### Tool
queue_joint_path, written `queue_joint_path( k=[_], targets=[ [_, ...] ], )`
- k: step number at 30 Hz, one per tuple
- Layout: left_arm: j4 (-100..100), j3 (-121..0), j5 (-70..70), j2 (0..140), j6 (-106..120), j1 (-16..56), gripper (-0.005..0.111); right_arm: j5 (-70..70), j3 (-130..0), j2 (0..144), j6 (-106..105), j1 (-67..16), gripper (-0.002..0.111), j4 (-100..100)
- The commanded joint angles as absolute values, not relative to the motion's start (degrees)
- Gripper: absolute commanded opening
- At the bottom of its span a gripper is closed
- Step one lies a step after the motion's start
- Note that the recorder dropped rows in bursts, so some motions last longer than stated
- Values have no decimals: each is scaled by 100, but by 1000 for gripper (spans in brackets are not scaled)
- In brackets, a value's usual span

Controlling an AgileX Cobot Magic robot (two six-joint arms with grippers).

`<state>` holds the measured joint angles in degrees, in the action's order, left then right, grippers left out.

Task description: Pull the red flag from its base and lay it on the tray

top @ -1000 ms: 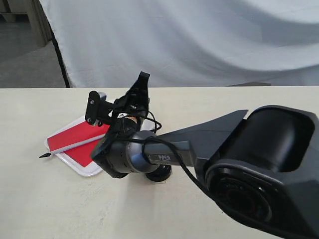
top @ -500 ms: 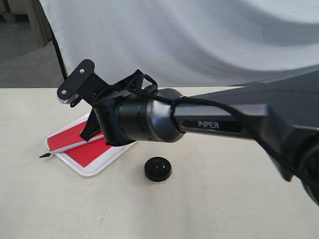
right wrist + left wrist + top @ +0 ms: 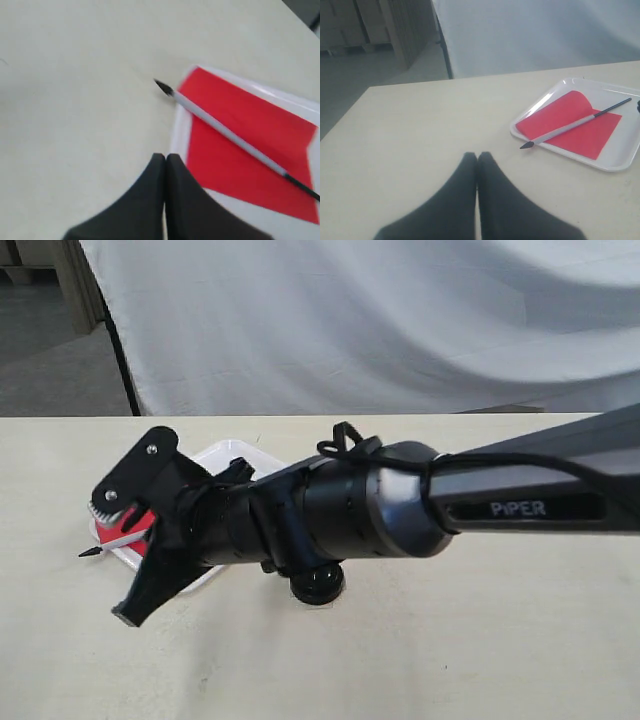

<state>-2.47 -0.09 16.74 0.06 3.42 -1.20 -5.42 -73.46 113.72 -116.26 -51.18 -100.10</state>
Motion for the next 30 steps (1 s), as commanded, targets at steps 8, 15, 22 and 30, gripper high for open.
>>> queue_joint_path(
  k=[8, 15, 22, 30],
  targets=[
    [-273, 0, 1618, 0, 324, -74, 0, -4210, -8011, 11239, -5711, -3698, -1, -5435],
    [-273, 0, 1618, 0, 324, -74, 0, -4477, -8241, 10729, -227, -3613, -1, 485],
    [-273, 0, 1618, 0, 324, -74, 0, -5472, -7835, 9859, 1240, -2760, -1, 1532],
    [-273, 0, 1618, 0, 324, -74, 0, -4640, -5837, 7865, 1854, -1185, -1, 1523]
  ],
)
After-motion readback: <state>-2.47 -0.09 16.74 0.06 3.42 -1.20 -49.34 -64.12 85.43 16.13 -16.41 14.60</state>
